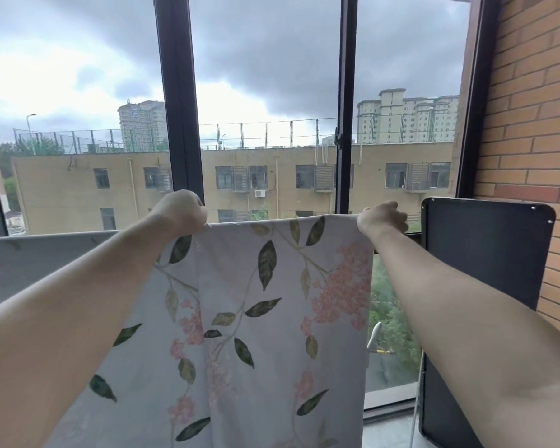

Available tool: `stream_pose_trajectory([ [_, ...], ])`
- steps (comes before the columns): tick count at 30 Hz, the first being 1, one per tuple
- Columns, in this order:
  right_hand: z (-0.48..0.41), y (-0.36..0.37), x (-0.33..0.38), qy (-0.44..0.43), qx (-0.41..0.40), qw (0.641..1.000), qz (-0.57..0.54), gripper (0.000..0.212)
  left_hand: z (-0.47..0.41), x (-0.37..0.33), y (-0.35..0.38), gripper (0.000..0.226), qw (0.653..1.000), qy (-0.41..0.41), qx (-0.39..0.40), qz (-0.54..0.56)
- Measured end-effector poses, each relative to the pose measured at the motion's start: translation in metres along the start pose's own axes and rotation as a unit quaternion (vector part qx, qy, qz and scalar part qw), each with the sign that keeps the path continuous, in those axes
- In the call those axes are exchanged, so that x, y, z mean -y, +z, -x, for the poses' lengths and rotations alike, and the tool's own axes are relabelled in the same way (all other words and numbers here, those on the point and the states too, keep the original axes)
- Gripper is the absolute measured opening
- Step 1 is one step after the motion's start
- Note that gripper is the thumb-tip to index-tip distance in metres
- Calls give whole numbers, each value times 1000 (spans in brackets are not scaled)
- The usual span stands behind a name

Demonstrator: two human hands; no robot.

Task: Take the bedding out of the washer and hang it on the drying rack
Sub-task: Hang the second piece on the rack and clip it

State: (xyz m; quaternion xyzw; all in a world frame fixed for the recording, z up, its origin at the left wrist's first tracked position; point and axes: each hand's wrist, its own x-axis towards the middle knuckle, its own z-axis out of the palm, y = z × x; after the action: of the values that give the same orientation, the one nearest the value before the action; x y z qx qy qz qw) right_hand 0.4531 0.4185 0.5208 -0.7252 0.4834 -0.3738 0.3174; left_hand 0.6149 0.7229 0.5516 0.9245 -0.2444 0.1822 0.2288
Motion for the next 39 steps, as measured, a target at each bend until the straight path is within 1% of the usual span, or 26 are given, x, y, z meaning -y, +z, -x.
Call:
stream_pose_trajectory([
  [1,5,2,3,-48,-42,996,56,37,6,-9,4,27,999,40,-18,15],
  [2,9,7,6,-123,-74,986,86,38,12,-19,10,30,997,73,-21,14],
  [3,16,13,10,-211,-75,971,88,38,21,-30,16,35,994,109,-18,5],
  [5,35,27,20,-354,3,932,78,43,29,-44,26,46,990,143,-8,-14],
  [6,42,35,23,-395,62,912,89,47,28,-45,34,50,989,143,-10,-45],
  [7,49,41,24,-420,101,894,116,52,27,-42,41,54,985,147,-26,-83],
  [8,52,46,23,-436,117,880,145,57,29,-39,45,58,979,158,-55,-119],
  [9,54,48,21,-441,114,876,157,59,31,-33,48,62,972,167,-84,-143],
  [10,53,49,18,-440,105,879,153,60,33,-26,50,66,965,179,-106,-160],
  [12,49,51,18,-433,96,882,156,62,32,-10,48,73,961,175,-116,-179],
  [15,42,49,19,-424,73,887,170,57,28,20,33,72,967,118,-124,-188],
  [18,50,47,21,-393,31,890,229,55,37,51,18,79,965,45,-135,-219],
  [20,69,53,39,-403,-12,877,260,53,36,63,16,76,963,11,-139,-231],
  [21,85,62,51,-431,-11,867,251,51,34,65,17,73,961,2,-142,-238],
  [23,122,84,76,-495,49,844,203,46,31,60,23,71,960,9,-147,-238],
  [24,141,98,84,-514,81,836,172,48,33,62,23,71,962,20,-147,-229],
  [25,154,106,88,-526,86,832,152,53,34,66,20,70,966,32,-149,-210],
  [27,161,114,87,-533,53,832,143,59,41,91,7,67,972,24,-151,-180],
  [29,154,116,83,-523,36,835,164,57,49,139,-13,70,962,-25,-173,-212],
  [31,151,114,87,-480,42,853,202,52,59,182,-28,70,948,-69,-198,-241],
  [32,156,114,94,-466,38,859,210,49,62,195,-32,68,946,-79,-206,-238],
  [33,167,117,104,-473,28,857,204,49,63,201,-34,66,947,-86,-208,-229],
  [35,204,135,123,-531,27,832,161,52,63,201,-34,64,951,-90,-206,-214],
  [37,241,156,132,-576,40,805,138,53,63,199,-33,62,957,-72,-194,-202],
  [39,257,167,136,-579,33,802,146,57,65,213,-43,60,968,-60,-167,-176],
])
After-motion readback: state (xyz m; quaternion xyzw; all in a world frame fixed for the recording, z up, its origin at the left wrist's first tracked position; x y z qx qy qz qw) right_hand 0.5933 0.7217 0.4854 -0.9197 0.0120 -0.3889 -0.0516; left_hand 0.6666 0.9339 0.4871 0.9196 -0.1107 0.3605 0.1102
